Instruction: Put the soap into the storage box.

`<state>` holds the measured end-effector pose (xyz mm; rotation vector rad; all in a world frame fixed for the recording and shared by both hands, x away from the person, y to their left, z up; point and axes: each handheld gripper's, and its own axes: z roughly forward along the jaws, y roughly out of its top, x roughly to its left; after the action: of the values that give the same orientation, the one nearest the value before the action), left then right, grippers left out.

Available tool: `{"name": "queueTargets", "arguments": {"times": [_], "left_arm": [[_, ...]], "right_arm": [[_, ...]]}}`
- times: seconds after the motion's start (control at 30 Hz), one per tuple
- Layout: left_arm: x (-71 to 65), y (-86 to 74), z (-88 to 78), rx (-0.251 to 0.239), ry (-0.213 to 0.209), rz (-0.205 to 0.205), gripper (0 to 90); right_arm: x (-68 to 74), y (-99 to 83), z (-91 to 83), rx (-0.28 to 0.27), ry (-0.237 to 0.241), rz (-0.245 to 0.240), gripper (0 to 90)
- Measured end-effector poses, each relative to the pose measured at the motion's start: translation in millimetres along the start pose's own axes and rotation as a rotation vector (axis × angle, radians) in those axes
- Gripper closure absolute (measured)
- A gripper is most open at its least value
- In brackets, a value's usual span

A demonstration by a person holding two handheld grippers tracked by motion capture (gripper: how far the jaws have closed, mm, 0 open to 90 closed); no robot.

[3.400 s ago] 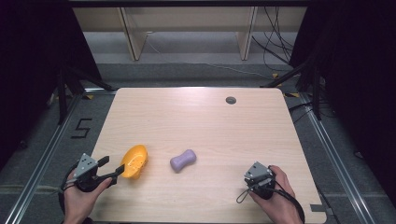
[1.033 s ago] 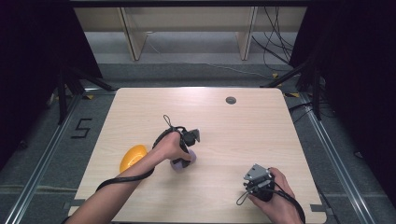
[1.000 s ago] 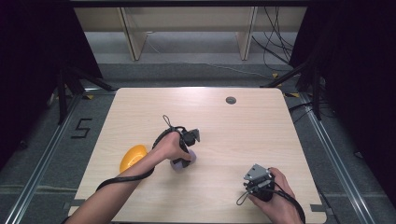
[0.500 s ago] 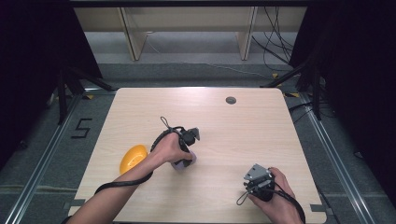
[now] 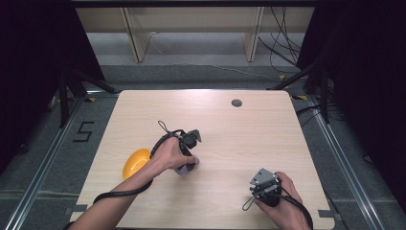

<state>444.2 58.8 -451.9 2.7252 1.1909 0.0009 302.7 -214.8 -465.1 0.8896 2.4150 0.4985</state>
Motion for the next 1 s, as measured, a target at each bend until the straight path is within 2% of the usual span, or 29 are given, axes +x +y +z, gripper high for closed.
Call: {"name": "queueTargets", "arguments": {"times": [0.13,0.17,0.27,0.37,0.47,0.63,0.73,1.0], "left_arm": [[1.0,-1.0,-4.2,0.001,0.0,-0.001,48.5],[0.8,-1.9,-4.4,-0.013,0.0,-0.008,48.5],[0.9,-3.5,-7.5,-0.016,-0.011,-0.018,48.5],[1.9,-5.1,-11.2,-0.019,0.002,-0.01,48.5],[2.5,-8.5,-16.2,-0.039,0.008,-0.029,48.5],[4.3,-13.0,-23.8,-0.042,0.01,-0.035,48.5],[7.4,-17.4,-30.1,-0.053,0.015,-0.032,48.5],[19.9,-32.9,-51.3,-0.082,0.025,-0.07,48.5]], "right_arm": [[0.1,0.1,-0.2,0.001,0.0,0.0,40.2],[-0.3,0.1,-0.4,0.002,0.0,0.001,40.3],[-0.3,0.0,-0.3,0.001,-0.003,0.004,40.2],[-0.4,0.0,-0.6,0.001,-0.003,0.007,40.2],[0.0,0.0,-0.5,0.001,-0.004,0.006,40.3],[-0.3,0.0,-0.4,0.0,-0.002,0.007,40.3],[-0.1,0.1,-0.4,0.0,-0.002,0.005,40.3],[-0.1,0.4,-0.9,-0.002,0.0,0.004,40.3]]}}
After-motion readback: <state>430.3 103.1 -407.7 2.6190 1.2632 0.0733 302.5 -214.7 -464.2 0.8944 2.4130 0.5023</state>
